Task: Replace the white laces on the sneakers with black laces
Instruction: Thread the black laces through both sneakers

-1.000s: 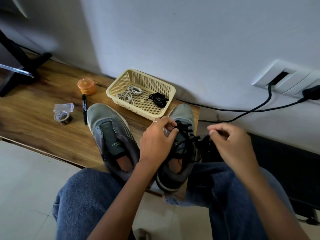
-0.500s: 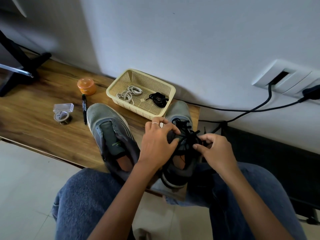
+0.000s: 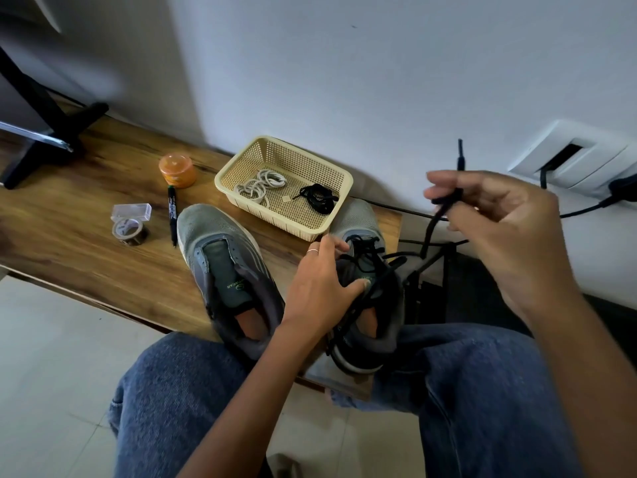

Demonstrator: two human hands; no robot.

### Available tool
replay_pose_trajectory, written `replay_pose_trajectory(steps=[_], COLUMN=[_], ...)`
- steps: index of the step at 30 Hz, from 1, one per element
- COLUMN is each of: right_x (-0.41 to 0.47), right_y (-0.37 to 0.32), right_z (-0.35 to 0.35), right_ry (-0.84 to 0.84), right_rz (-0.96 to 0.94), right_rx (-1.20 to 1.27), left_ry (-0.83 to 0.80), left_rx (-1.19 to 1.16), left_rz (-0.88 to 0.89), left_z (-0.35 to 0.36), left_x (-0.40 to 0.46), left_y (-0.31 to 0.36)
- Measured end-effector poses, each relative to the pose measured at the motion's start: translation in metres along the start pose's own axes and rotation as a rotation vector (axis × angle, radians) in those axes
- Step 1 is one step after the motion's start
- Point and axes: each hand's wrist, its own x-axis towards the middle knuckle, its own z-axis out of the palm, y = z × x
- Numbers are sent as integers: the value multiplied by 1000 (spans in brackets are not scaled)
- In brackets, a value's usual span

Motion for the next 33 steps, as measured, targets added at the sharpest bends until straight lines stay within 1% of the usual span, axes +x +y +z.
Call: replay_pose_trajectory(steps=[3,4,7,9,11,12,14,17,19,21,25,27,31,33], right_x=[-5,-6,-7,-8,-9,-11,-14,-19,-21,-21,-19,-19,-24,-28], right_y=[-18,-20,-14,-4,12,22,41,64,73,76,75,77,82,84], right_z=[2,4,16,27,41,47,55,58,57,57,63,67,77,83], right_ry=[-278,-301,-206,-237,-321,-345,-343,-262,-219,-215,-214,-187,-154,-103], right_rz=[-39,-60,-84,-2,155,212,267,280,277,248,162,127,95,90], right_rx=[19,1,47,167,291,299,187,-51,-125,-199,-434,-496,-543,-565], left_ry=[33,49,70,57,49,47,39,21,16,10,-9,-27,-41,-42], left_rx=[-89,-133,-202,-236,-272,-279,-301,-375,-410,-427,-450,-479,-493,-496], left_rz=[-135,-183,-257,-273,-281,-280,-284,-320,-342,-353,-379,-401,-416,-416], left_z=[-3,-4,-7,-6,-5,-5,-5,-3,-2,-2,-2,-2,-3,-3], left_x=[0,0,2,3,4,4,6,9,11,12,15,16,18,18], left_y=[-1,-1,-1,-2,-3,-4,-6,-10,-13,-15,-19,-21,-23,-23])
